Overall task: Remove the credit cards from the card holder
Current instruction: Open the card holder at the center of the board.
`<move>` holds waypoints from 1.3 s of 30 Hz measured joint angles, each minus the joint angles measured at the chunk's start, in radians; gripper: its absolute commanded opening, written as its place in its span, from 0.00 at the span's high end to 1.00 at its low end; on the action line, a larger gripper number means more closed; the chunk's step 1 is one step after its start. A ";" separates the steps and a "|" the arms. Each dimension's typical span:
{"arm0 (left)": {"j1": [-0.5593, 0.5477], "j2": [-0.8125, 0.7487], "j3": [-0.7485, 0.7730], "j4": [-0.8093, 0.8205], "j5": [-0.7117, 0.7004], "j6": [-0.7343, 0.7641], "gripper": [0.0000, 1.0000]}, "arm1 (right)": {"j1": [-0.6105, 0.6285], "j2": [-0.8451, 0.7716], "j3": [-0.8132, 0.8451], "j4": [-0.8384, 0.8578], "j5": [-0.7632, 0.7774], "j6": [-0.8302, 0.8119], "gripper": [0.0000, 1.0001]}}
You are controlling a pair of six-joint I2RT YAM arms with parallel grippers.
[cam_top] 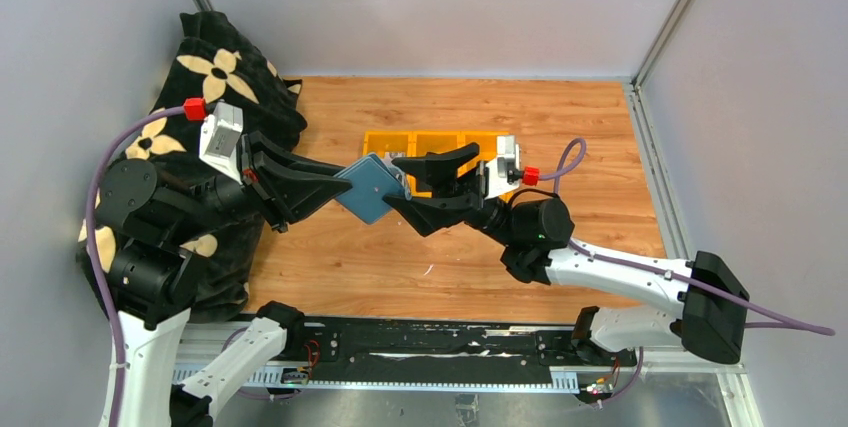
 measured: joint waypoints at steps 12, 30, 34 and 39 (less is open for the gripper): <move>0.000 -0.002 -0.009 0.014 0.018 -0.021 1.00 | 0.000 0.027 0.016 0.130 0.001 0.038 0.56; 0.000 -0.038 -0.059 -0.017 0.007 0.058 0.43 | -0.045 0.029 0.097 -0.023 0.033 0.186 1.00; 0.000 -0.072 -0.128 -0.081 0.008 0.127 0.33 | -0.060 0.005 0.267 -0.323 -0.003 0.169 1.00; 0.000 -0.080 -0.165 -0.161 0.012 0.215 0.29 | -0.062 -0.015 0.383 -0.564 -0.076 0.117 1.00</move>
